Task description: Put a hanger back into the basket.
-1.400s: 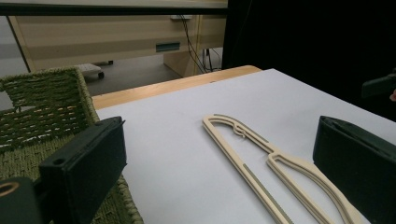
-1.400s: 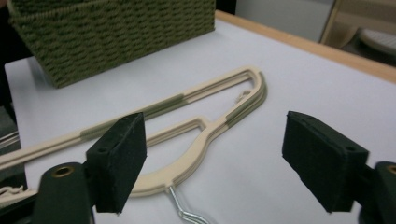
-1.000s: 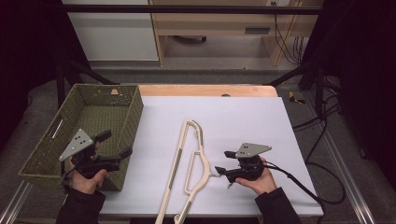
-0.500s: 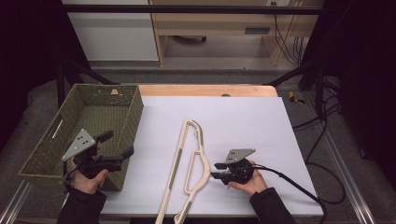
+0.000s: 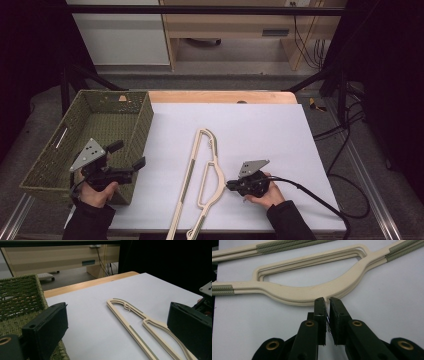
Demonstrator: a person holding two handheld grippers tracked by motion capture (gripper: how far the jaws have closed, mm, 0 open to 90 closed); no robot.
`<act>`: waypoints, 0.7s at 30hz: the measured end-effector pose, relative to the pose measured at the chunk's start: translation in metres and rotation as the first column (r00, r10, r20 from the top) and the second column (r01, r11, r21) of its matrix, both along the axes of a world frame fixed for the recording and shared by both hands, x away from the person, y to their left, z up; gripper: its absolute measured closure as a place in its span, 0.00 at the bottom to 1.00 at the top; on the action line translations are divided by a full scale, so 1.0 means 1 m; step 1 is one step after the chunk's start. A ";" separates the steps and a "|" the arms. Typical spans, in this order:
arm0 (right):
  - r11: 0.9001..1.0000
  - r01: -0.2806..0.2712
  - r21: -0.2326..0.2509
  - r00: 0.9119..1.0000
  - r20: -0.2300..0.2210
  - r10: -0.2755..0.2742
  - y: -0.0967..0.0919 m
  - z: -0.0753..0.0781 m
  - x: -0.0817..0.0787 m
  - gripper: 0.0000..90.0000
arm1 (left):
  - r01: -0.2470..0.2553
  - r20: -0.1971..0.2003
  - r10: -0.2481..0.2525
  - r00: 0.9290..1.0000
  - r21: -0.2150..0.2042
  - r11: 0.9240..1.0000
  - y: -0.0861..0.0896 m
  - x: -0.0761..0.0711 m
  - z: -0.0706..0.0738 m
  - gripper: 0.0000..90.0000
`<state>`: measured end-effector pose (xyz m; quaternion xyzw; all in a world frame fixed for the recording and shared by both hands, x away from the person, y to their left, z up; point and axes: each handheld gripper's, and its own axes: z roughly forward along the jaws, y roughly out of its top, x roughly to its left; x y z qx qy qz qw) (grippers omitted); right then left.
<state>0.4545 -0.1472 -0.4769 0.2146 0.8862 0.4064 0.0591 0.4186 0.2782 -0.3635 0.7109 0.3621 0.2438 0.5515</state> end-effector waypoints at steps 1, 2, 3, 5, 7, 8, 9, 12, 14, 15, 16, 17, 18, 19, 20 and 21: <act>1.000 -0.003 -0.005 1.000 0.006 0.003 0.000 0.000 0.001 0.93 | 0.001 0.001 -0.001 1.000 0.001 1.000 0.000 0.000 0.000 0.03; 1.000 -0.018 -0.006 1.000 0.006 0.018 0.000 -0.002 0.002 0.94 | 0.002 0.003 -0.002 1.000 0.002 1.000 -0.001 0.000 0.000 0.03; 1.000 -0.022 -0.006 1.000 0.004 0.022 0.000 -0.002 0.003 0.94 | 0.002 0.003 -0.002 1.000 0.002 1.000 -0.001 0.000 0.000 0.04; 0.999 -0.044 -0.001 0.999 0.006 0.044 -0.001 -0.002 0.004 0.95 | 0.003 0.002 -0.003 1.000 0.005 1.000 -0.002 0.000 0.000 0.03; 0.999 -0.050 0.011 0.999 0.011 0.050 -0.002 -0.001 0.004 0.97 | 0.006 0.001 -0.006 1.000 0.008 1.000 -0.003 0.000 0.000 0.04; 0.998 -0.058 0.016 0.998 0.014 0.058 -0.002 0.000 0.004 0.97 | 0.008 0.000 -0.008 1.000 0.009 1.000 -0.004 0.000 0.000 0.04; 0.997 -0.070 0.017 0.997 0.014 0.070 -0.003 0.001 0.004 0.98 | 0.010 0.001 -0.010 1.000 0.011 1.000 -0.004 -0.001 0.000 0.04; 0.995 -0.090 0.034 0.996 0.003 0.090 -0.002 0.002 0.003 0.99 | 0.013 0.000 -0.013 1.000 0.012 1.000 -0.007 -0.001 0.000 0.04; 0.996 -0.084 0.027 0.996 0.007 0.084 -0.003 0.003 0.002 0.99 | 0.026 -0.004 -0.026 1.000 0.019 0.999 -0.012 -0.002 -0.001 0.04; 0.996 -0.084 0.027 0.996 0.007 0.084 -0.003 0.003 0.002 0.99 | 0.026 -0.004 -0.026 1.000 0.019 0.999 -0.012 -0.002 -0.001 0.04; 0.996 -0.085 0.030 0.996 0.004 0.085 -0.003 0.003 0.002 0.99 | 0.032 -0.003 -0.032 0.999 0.024 0.999 -0.015 -0.002 -0.001 0.04; 0.996 -0.086 0.027 0.996 0.010 0.086 -0.004 0.005 0.002 0.99 | 0.036 -0.007 -0.036 0.999 0.025 0.999 -0.018 -0.003 -0.001 0.04; 0.995 -0.093 0.039 0.996 0.019 0.092 -0.004 0.006 0.002 0.99 | 0.042 -0.008 -0.042 0.999 0.031 0.999 -0.021 -0.003 -0.001 0.04; 0.995 -0.094 0.041 0.996 0.016 0.093 -0.004 0.008 0.002 0.99 | 0.048 -0.010 -0.048 0.999 0.033 0.998 -0.024 -0.004 -0.002 0.04; 0.995 -0.094 0.041 0.996 0.016 0.093 -0.004 0.008 0.002 0.99 | 0.055 -0.012 -0.054 0.998 0.035 0.998 -0.027 -0.005 -0.002 0.04; 0.995 -0.086 0.047 0.996 0.020 0.085 -0.005 0.011 0.001 0.99 | 0.067 -0.017 -0.066 0.998 0.040 0.997 -0.035 -0.007 -0.002 0.05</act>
